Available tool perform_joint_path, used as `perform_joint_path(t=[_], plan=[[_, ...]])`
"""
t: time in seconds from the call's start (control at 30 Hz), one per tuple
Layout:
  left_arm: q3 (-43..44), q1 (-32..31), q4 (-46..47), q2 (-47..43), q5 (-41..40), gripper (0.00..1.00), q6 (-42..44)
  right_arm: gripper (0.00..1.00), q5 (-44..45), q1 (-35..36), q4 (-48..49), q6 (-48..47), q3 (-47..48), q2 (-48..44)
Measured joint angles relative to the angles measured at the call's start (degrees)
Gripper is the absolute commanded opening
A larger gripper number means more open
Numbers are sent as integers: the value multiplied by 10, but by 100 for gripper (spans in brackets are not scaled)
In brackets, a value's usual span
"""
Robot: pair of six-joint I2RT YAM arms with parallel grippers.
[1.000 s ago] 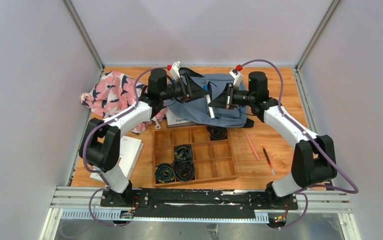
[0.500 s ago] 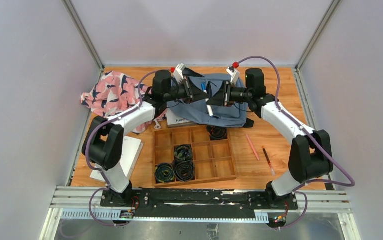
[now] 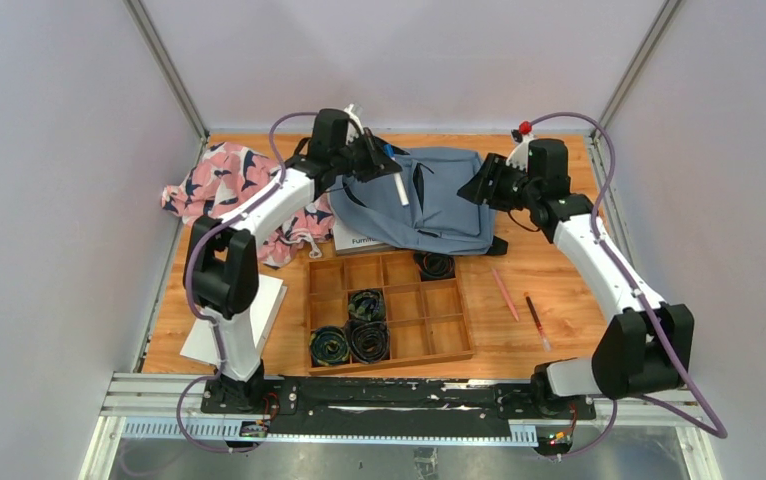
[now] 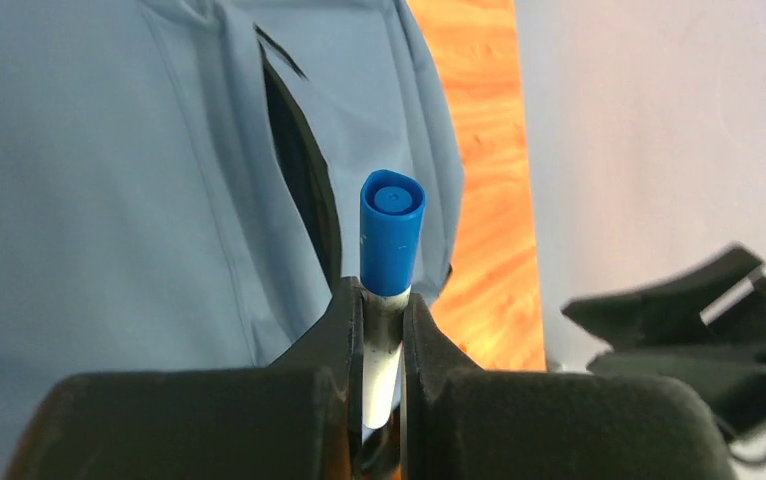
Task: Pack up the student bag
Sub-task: Pick up the stationery from the center of the board, then place the stationery in the student bag.
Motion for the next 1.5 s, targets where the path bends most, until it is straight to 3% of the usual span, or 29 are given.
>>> perform_joint_path(t=[0.2,0.47,0.7,1.03,1.5], plan=[[56,0,0,47,-72,0,-5,55,57,-3,-13,-3,-33,-42],[54,-19,44,112,-147,0,-75,53,53,-34,-3,11,-70,-65],[55,-29,86,117,-178,0,-104,53,54,-37,-4,10,-91,-96],[87,-42,80,131,-235,0,-63,53,53,-37,-4,10,-97,-99],[113,-64,22,173,-254,0,14,52,45,-37,-4,12,-99,-98]])
